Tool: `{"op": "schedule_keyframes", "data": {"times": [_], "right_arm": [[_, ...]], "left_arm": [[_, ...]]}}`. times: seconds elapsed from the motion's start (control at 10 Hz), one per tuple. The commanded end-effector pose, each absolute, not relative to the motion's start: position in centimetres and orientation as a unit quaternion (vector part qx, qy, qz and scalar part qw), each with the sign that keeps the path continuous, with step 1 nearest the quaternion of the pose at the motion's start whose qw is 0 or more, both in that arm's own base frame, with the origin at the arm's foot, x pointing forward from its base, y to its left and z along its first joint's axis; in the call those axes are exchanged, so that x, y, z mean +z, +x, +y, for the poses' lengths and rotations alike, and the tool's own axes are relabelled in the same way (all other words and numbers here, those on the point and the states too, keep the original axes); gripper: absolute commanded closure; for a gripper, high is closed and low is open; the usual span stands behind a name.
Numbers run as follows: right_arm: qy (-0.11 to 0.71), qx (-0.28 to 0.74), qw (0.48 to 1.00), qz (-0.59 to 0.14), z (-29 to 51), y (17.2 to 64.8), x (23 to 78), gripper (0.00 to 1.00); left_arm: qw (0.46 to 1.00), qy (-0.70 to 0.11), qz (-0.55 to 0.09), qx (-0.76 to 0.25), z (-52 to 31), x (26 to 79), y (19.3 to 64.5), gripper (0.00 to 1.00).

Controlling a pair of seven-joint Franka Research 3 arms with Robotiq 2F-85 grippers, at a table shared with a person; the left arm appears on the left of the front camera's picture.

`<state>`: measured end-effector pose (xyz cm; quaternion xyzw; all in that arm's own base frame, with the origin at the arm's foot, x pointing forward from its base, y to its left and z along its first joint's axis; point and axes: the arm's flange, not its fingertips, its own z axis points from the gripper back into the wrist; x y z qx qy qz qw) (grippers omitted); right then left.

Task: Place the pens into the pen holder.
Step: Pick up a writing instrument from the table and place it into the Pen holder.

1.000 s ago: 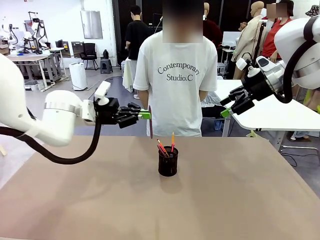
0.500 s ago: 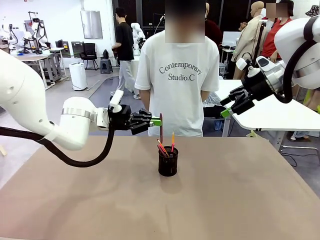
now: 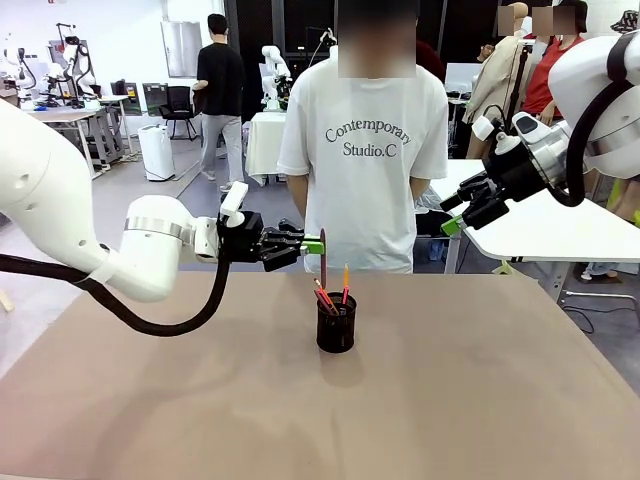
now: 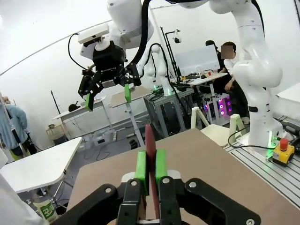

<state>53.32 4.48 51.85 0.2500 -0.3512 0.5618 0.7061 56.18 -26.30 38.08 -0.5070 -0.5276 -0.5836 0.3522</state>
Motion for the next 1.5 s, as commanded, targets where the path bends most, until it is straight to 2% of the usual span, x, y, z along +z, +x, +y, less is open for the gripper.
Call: {"op": "schedule_keyframes", "data": {"times": [0.0,0.3,1.4], "right_arm": [[0.246,0.564,0.706,-0.352,4.6,53.3,52.0,0.0],[0.246,0.564,0.706,-0.352,4.6,53.3,52.0,0.0],[0.246,0.564,0.706,-0.352,4.6,53.3,52.0,0.0]], "left_arm": [[0.35,-0.512,-0.517,-0.591,-27.7,37.3,57.0,1.0],[0.34,-0.529,-0.505,-0.591,-29.7,35.5,58.2,1.0],[0.37,-0.519,-0.501,-0.585,-29.0,31.8,59.7,1.0]]}}
